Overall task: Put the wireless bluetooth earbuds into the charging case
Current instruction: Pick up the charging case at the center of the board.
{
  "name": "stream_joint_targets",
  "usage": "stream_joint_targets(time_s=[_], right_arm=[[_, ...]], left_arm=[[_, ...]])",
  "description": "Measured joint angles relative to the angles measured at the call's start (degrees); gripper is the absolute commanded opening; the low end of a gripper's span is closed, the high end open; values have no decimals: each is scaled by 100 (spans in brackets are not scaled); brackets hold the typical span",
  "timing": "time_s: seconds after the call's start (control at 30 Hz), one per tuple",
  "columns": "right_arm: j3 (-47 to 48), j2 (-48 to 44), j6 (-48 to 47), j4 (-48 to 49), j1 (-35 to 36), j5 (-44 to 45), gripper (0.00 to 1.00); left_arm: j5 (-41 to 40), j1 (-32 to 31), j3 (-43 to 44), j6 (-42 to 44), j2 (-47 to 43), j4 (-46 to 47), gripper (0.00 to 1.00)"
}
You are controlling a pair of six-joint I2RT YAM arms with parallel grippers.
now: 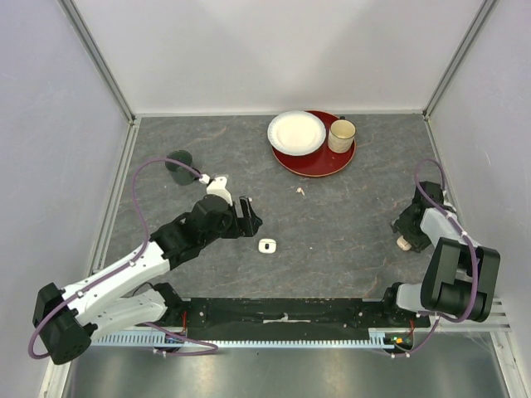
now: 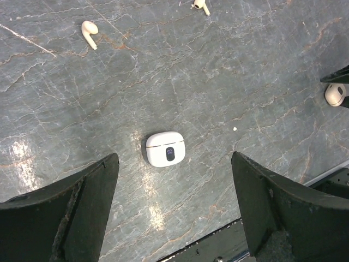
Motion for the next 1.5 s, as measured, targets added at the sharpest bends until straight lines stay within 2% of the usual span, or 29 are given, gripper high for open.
stream_joint_targets(time_s=[0.17,0.3,0.53,0.67,0.93,1.13,1.3,1.5], right_arm=[[-90,-68,-372,308,31,-173,63],[-111,20,-562,798,332,-332,61],[170,498,-828,1333,1421,-225,63],[396,782,-966,1429,1945,-153,68],[640,1051,-964,1283,2277,216,71],[678,1082,-584,1207,2332,387,64],[551,992,-645,1318,2339,404,58],[501,949,-697,1377,2339,367,33]], left_arm=[[-2,0,-111,-24,-96,35,90],[2,0,-260,-92,-249,72,90],[-17,0,-780,-289,-1126,61,90],[-39,0,-1023,-363,-1759,28,90],[-94,0,-1180,-378,-2573,-214,90],[-184,0,-1215,-291,-2734,-330,92],[-166,0,-1213,-160,-2669,-358,93],[-120,0,-1213,2,-2518,-334,97]])
